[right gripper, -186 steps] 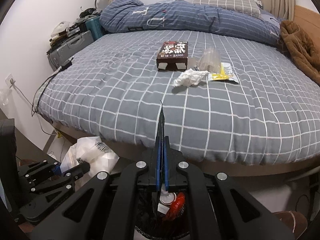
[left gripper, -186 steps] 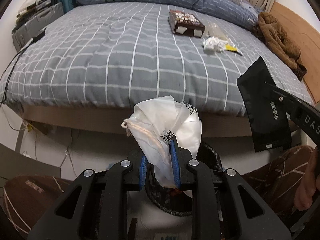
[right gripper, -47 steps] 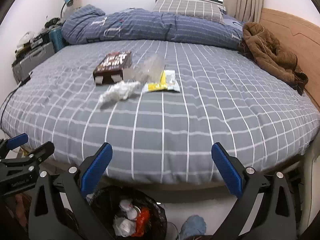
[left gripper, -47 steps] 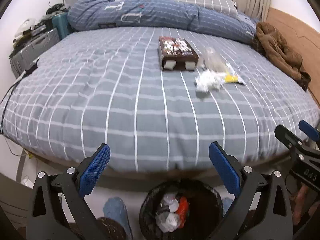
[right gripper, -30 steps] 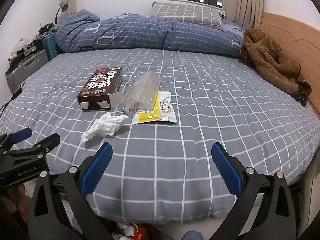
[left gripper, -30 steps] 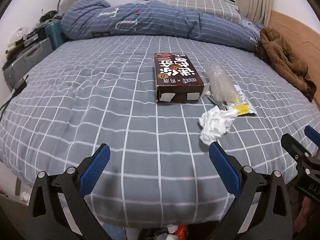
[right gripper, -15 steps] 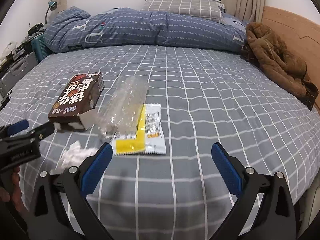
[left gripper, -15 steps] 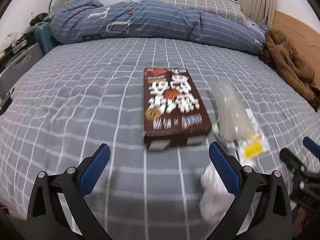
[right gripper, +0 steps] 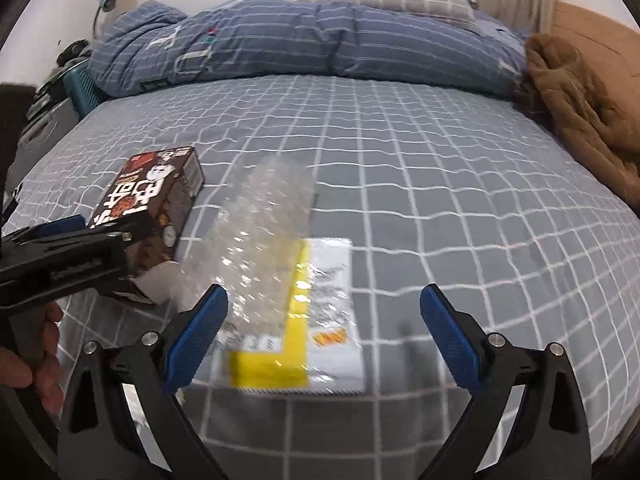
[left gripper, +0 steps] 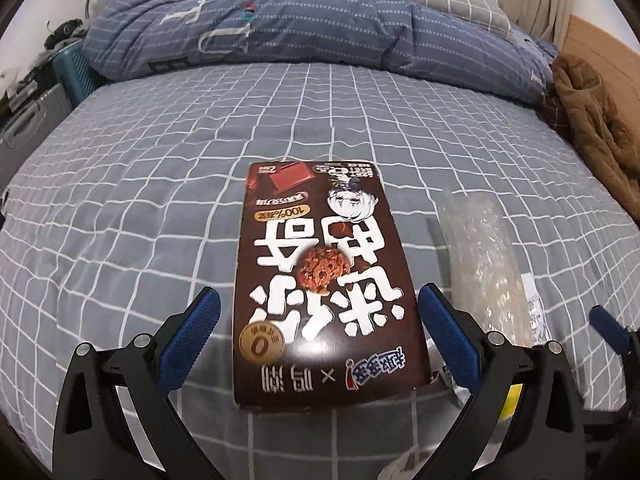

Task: Collect trash
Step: 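Grasp the brown snack box with the left tool while the right tool grasps the bubble wrap, then lift the snack box and bubble wrap and carry them toward the bin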

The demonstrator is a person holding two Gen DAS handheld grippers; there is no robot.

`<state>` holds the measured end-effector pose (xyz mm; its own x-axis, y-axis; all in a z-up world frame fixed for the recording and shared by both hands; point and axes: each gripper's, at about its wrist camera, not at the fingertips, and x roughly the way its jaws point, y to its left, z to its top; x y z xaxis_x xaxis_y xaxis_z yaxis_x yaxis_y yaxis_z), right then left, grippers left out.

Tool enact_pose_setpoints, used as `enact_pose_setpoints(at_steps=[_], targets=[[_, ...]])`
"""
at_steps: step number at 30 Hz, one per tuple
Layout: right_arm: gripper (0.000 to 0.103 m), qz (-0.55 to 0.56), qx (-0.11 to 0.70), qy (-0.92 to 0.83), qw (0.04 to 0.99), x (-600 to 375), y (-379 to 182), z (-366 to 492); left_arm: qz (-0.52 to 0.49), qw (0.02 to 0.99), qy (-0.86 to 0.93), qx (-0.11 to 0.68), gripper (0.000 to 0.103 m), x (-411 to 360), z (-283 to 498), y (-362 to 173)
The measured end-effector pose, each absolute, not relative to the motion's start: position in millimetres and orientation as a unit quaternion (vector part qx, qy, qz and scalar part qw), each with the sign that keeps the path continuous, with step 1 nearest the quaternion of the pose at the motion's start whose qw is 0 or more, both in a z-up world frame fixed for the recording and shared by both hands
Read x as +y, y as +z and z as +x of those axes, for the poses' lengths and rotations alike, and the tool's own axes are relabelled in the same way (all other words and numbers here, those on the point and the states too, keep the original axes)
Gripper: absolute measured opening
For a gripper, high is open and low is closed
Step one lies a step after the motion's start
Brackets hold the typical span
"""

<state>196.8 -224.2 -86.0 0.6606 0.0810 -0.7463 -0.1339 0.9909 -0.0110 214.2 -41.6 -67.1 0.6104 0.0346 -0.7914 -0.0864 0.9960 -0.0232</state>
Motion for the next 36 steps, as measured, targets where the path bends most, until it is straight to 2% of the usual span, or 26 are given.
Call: enact_pose_setpoints(at_steps=[12, 15, 18, 28, 32, 36], targets=[[0.084, -0.030, 0.416, 0.103, 0.903, -204, -91, 205, -0.020, 0.888, 0.048, 0.457, 0.097, -40, 227, -80], [0.079, -0.024, 0.424, 0.111, 0.898, -198, -95, 209, -0.014, 0.888, 0.046, 0.458, 0.090, -38, 227, -83], [0.071, -0.020, 0.432, 0.115, 0.894, -193, -99, 212, -0.017, 0.889, 0.038, 0.456, 0.089, -35, 224, -83], [0.025, -0.010, 0.441, 0.108, 0.891, -189, -106, 217, -0.019, 0.893, 0.034, 0.448, 0.089, -36, 217, -79], [0.020, -0.010, 0.436, 0.106, 0.893, -189, -104, 216, -0.024, 0.894, 0.032, 0.446, 0.089, -35, 214, -77], [0.019, -0.012, 0.430, 0.102, 0.897, -189, -100, 214, -0.025, 0.895, 0.032, 0.444, 0.089, -33, 212, -75]])
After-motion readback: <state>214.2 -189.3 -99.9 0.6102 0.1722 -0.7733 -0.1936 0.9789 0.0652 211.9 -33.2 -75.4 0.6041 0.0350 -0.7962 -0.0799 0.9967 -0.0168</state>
